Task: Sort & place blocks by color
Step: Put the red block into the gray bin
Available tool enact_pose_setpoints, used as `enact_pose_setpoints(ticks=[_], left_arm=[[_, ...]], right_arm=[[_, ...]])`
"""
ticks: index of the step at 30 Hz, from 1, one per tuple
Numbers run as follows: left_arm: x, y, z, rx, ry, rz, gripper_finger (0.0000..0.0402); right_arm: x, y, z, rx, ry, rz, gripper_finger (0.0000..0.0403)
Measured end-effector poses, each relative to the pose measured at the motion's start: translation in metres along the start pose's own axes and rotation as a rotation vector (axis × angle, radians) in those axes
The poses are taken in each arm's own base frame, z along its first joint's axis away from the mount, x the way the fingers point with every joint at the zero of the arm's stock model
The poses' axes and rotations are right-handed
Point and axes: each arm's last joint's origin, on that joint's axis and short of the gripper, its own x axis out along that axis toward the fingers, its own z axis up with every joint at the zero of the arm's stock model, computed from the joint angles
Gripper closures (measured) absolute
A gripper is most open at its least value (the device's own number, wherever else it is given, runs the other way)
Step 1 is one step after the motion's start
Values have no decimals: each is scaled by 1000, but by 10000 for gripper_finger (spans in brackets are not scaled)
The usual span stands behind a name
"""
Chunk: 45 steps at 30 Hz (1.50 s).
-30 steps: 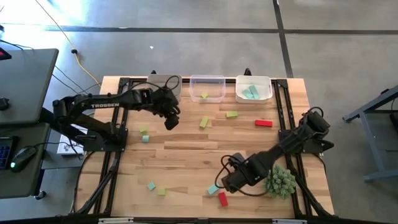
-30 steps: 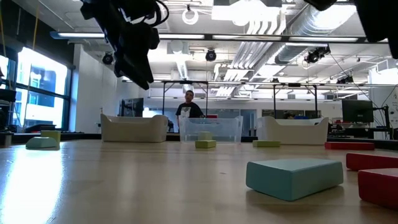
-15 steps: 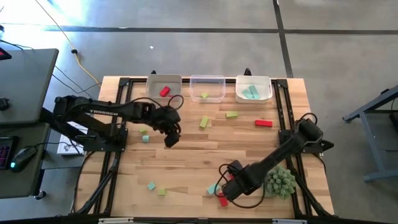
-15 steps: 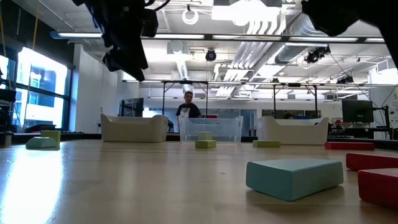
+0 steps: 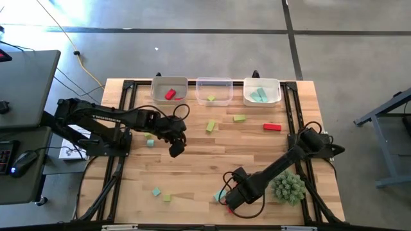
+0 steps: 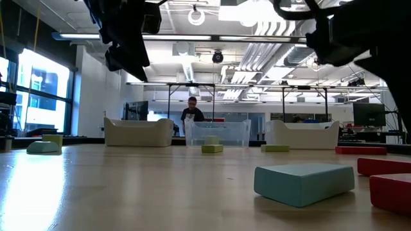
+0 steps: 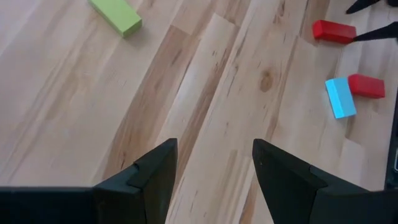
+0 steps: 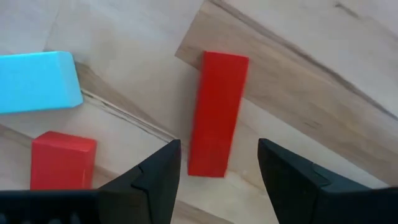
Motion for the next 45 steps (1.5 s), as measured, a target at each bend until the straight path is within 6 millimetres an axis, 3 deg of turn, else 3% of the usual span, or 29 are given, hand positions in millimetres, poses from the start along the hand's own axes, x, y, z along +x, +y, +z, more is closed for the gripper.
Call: enact_pose_setpoints(ticks=[7, 15, 18, 24, 29, 35, 45], left_arm=[[0, 0, 0, 1, 1, -1, 203], [0, 0, 0, 5, 1, -1, 204], [0, 0, 0, 5, 1, -1, 204], [0, 0, 0, 20, 4, -1, 204], [0, 0, 0, 7, 5, -2, 204], [0, 0, 0, -84, 41, -66, 204], [-1, 9, 6, -233, 123, -229, 204]], right_arm=[[19, 6, -1, -8, 13, -25, 203], [26, 11, -2, -6, 31, -13, 208], [26, 12, -2, -3, 46, -9, 233], [27, 12, -2, 5, 49, -4, 326], [27, 13, 0, 1, 61, -8, 329], [15, 21, 0, -55, 47, 4, 329], [-36, 37, 16, -209, -115, 61, 329]])
